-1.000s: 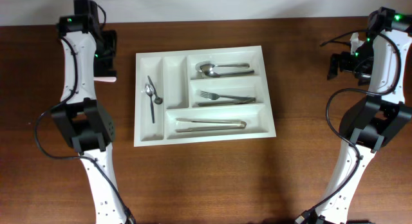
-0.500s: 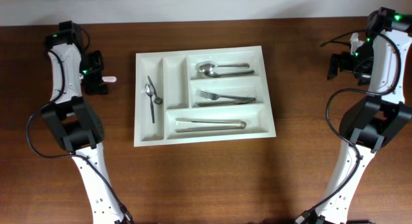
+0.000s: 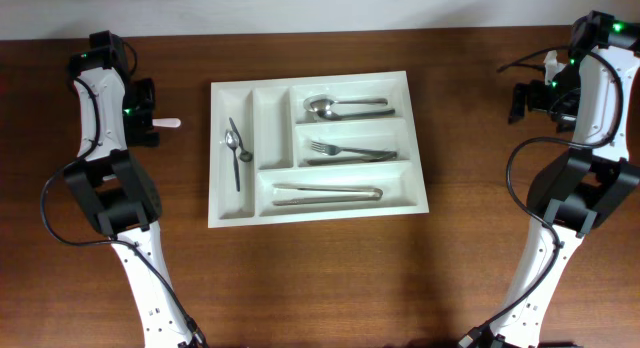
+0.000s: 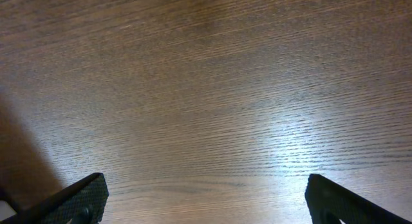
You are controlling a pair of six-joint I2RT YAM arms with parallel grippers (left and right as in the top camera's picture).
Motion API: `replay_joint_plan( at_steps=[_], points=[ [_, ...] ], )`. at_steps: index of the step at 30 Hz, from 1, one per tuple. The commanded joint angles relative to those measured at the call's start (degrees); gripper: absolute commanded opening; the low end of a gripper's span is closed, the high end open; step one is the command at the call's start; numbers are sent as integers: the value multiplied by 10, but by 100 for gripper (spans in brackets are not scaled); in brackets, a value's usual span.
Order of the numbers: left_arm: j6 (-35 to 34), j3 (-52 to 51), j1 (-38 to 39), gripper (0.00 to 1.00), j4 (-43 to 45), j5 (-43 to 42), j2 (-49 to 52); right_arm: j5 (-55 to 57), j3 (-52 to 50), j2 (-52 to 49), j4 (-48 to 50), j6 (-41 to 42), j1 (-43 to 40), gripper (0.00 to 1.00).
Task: Pack container
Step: 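Lower the left gripper and close it on the white knife's handle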
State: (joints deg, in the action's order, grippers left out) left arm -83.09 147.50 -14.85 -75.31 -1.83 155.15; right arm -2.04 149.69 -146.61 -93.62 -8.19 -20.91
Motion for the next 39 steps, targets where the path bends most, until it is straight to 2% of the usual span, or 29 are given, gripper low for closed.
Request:
replay_joint_plan(
  at_steps=[1, 6, 39],
  points=[
    [42, 2, -2, 99, 8, 48, -4, -1, 10, 10, 0, -6, -1, 99],
    [69, 2, -2, 99, 6, 69, -4, -1, 10, 10, 0, -6, -1, 99],
    [49, 2, 2, 99, -58, 105, -4, -1, 10, 10, 0, -6, -1, 99]
  ],
)
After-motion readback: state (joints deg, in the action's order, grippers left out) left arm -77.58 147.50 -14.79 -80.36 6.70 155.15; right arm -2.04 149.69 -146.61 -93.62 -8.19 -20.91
